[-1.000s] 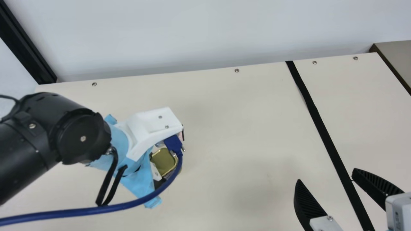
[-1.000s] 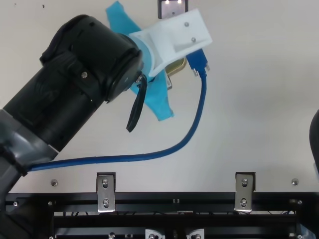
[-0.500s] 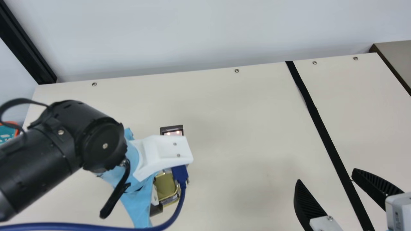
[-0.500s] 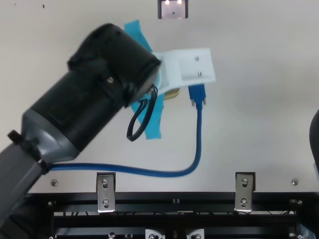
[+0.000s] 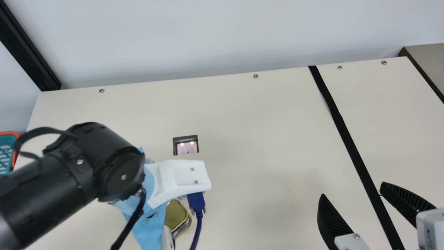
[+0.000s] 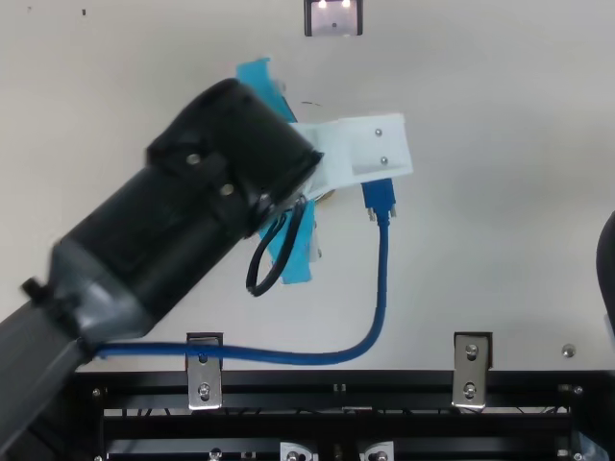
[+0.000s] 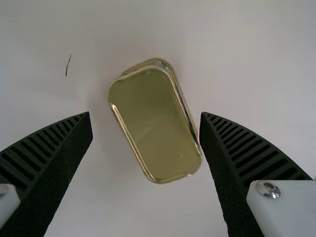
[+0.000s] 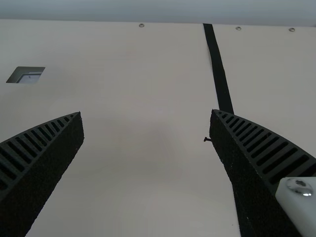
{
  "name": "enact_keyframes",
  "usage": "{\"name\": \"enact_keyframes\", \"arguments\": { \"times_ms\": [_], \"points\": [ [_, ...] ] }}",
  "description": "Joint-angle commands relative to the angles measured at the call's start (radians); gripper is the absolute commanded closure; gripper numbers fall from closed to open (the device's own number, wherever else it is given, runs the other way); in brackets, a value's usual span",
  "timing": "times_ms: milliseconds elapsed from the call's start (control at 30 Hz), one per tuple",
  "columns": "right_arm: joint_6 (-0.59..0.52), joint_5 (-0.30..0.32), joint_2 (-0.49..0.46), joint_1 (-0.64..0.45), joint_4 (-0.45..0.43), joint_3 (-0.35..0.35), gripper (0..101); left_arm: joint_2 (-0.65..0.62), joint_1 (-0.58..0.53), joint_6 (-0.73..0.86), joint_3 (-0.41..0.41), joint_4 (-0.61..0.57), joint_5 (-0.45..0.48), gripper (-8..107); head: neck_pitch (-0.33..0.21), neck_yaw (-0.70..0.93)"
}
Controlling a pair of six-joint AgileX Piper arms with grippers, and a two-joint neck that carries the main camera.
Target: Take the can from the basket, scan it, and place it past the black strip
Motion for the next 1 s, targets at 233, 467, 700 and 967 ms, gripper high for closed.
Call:
{"name": "enact_keyframes", "arguments": {
  "times_ms": [233,467,700,967],
  "points": [
    [0.000,0.000,0.000,0.000,0.000,0.000,0,-0.262,0.160,-0.125,0.109,-0.283,-0.059,9,-0.007,-0.007],
    [0.000,0.000,0.000,0.000,0.000,0.000,0,-0.464,0.365,-0.355,0.266,-0.358,-0.274,9,-0.007,-0.007],
    [0.007,-0.035,0.047,0.009,-0.018,-0.032,0,-0.613,0.525,-0.598,0.442,-0.245,-0.573,9,-0.007,-0.007],
    [0.027,-0.153,0.267,0.034,-0.090,-0.204,0,-0.737,0.636,-0.810,0.634,-0.104,-0.794,9,-0.007,-0.007]
  ]
}}
